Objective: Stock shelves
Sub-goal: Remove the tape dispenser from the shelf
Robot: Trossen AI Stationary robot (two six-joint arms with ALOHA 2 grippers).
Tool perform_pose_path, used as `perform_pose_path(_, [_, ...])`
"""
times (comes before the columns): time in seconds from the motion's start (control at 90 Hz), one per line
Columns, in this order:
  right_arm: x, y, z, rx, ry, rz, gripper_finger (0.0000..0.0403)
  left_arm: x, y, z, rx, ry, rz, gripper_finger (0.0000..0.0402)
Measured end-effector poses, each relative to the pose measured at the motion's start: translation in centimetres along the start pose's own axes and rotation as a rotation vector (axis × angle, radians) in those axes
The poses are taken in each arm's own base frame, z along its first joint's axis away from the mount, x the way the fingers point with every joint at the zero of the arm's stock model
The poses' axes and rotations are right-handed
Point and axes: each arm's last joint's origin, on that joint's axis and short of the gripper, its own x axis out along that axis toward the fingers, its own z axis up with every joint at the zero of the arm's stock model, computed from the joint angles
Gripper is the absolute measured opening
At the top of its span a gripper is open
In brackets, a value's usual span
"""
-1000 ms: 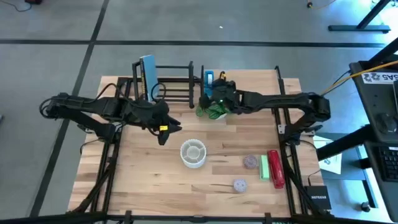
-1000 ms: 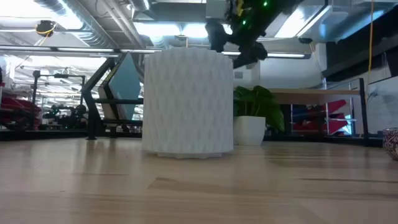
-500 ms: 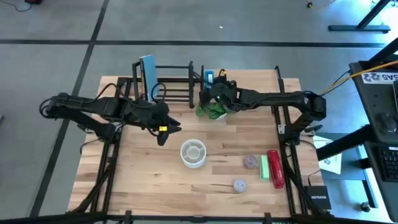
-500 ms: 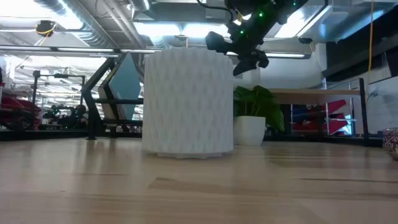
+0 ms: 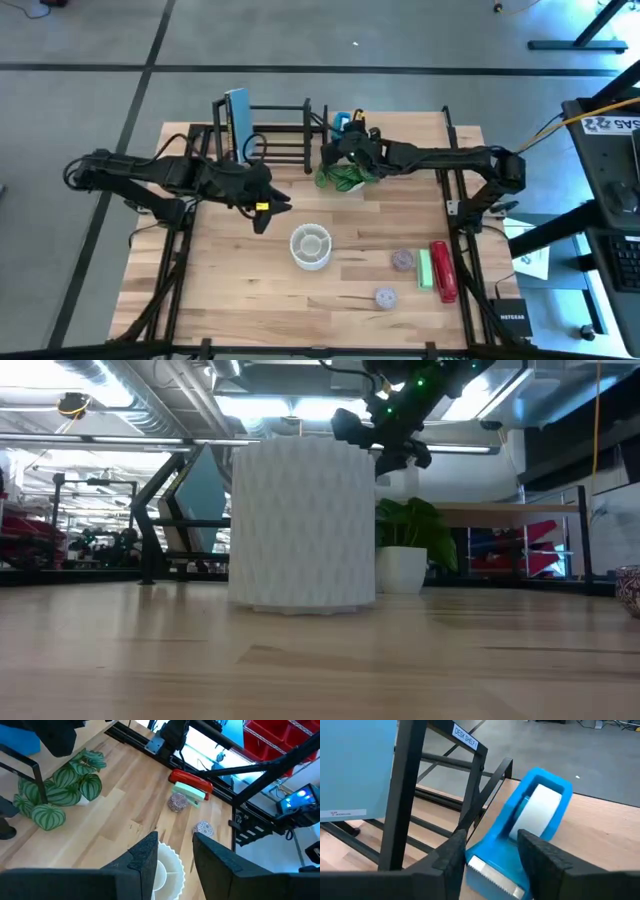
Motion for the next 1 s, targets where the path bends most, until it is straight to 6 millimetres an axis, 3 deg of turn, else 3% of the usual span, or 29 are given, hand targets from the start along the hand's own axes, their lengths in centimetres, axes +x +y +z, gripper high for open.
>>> perform_pose_path(0.222, [-0.8,-0.4,0.4,-0.014,0.006,0.005,0.0141,0.0,0.0,0.0,-0.008,-0.001,0.001,0.0107])
perform_pose_path(0.522, [-1.6,-0.7,0.7,-0.049,0.037,0.029,0.0064,0.0,0.0,0.0,-0.007,-0.001,0.001,0.0107])
perform_pose_path(0.667, [-1.6,-0.6,0.7,-0.044,0.048,0.055,0.0051,0.0,0.0,0.0,-0.006,-0.001,0.001,0.0107])
perform_pose_path(0.778, [-1.6,-0.5,0.8,-0.063,0.057,0.087,0.0074,0.0,0.0,0.0,-0.005,-0.001,0.001,0.0107])
perform_pose_path(1.0, [-1.6,-0.4,0.7,-0.103,0.074,0.128,0.0175,0.0,0.0,0.0,0.005,-0.001,0.001,0.0107])
